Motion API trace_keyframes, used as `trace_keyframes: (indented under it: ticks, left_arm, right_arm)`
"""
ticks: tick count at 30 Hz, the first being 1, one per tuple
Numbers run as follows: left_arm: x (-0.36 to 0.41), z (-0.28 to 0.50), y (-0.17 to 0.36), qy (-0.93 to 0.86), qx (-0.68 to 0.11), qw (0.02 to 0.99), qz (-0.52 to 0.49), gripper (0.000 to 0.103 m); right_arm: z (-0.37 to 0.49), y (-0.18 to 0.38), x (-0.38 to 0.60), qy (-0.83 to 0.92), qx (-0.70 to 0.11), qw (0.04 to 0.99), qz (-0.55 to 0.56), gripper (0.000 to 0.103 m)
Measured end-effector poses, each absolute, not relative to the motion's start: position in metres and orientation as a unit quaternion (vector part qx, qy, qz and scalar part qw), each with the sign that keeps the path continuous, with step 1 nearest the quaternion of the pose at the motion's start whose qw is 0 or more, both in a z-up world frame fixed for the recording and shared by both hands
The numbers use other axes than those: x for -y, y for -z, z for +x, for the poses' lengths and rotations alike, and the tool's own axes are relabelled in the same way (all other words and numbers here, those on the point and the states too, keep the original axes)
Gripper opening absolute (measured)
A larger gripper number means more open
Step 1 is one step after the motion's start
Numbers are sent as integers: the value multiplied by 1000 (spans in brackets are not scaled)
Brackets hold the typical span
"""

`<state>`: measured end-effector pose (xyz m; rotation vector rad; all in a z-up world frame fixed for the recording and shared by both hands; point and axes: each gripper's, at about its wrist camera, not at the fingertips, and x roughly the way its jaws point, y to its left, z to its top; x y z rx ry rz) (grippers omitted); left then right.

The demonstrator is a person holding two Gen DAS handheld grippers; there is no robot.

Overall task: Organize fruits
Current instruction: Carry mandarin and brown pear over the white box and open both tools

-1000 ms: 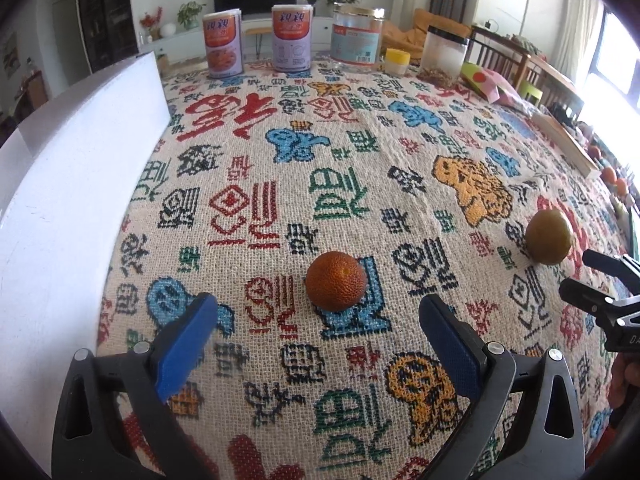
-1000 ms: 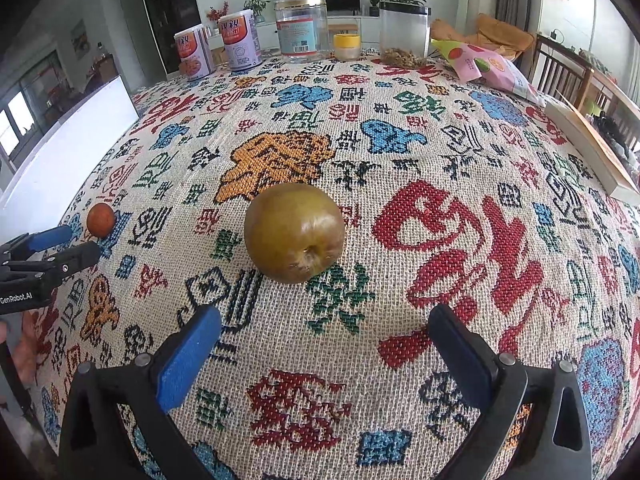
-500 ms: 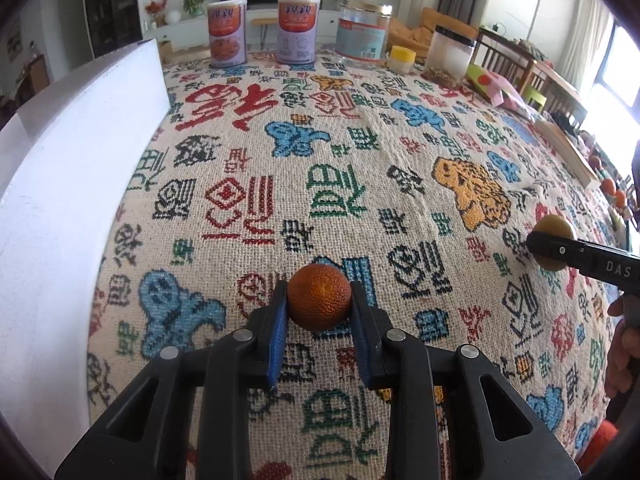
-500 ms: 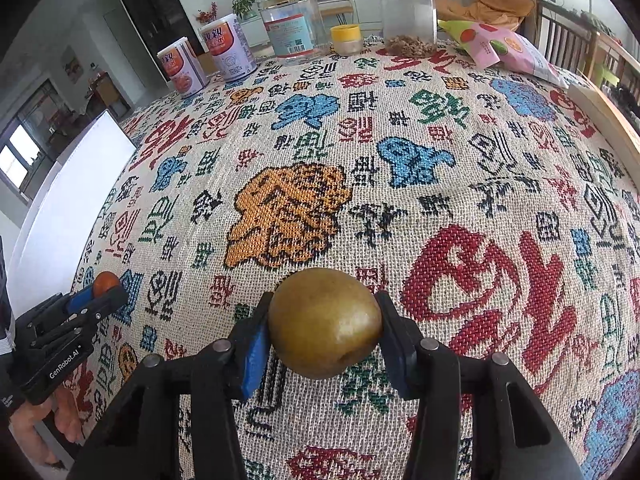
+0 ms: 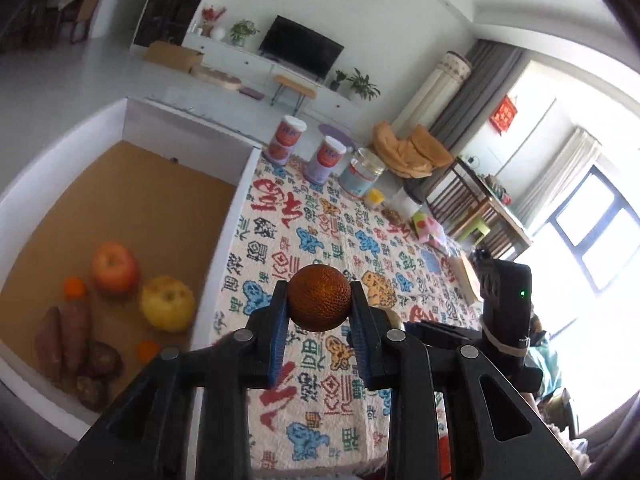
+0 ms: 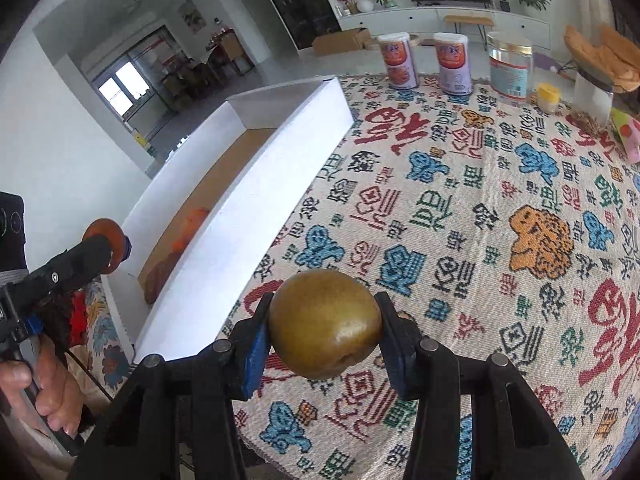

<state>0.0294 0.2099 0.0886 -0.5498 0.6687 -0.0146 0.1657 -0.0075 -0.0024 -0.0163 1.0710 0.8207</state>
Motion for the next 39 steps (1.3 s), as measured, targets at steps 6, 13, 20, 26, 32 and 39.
trace_keyframes:
  ticks: [6,13,20,26,32,39]
  left_arm:
    - [-297,25,-78,-108,-377,891,-230,29]
    - [-362,49,21,-192,-483,822,-234,29]
    - [-375,43,38,-228,-481,816,-227,54]
    - [-338,17,-18,-277,-404,863,-120,97]
    - [-305,-17,-55,-339,-342,869,-116,102]
    - [-304,-34,-41,-346,-385,838,-173,102]
  right_arm:
    - [111,-22,-119,-500,-484,715,-61,49]
    - [68,17,-208,-508,-500,671,-205,49]
    - [49,40,-227,-493,-511,643,-288,55]
    - [68,5,-211,-482,-503,681,-226,73]
    - [76,-39,-185,-437,-461,749,-189,89]
    - [74,-34,-170,-400,-470,773,-148,89]
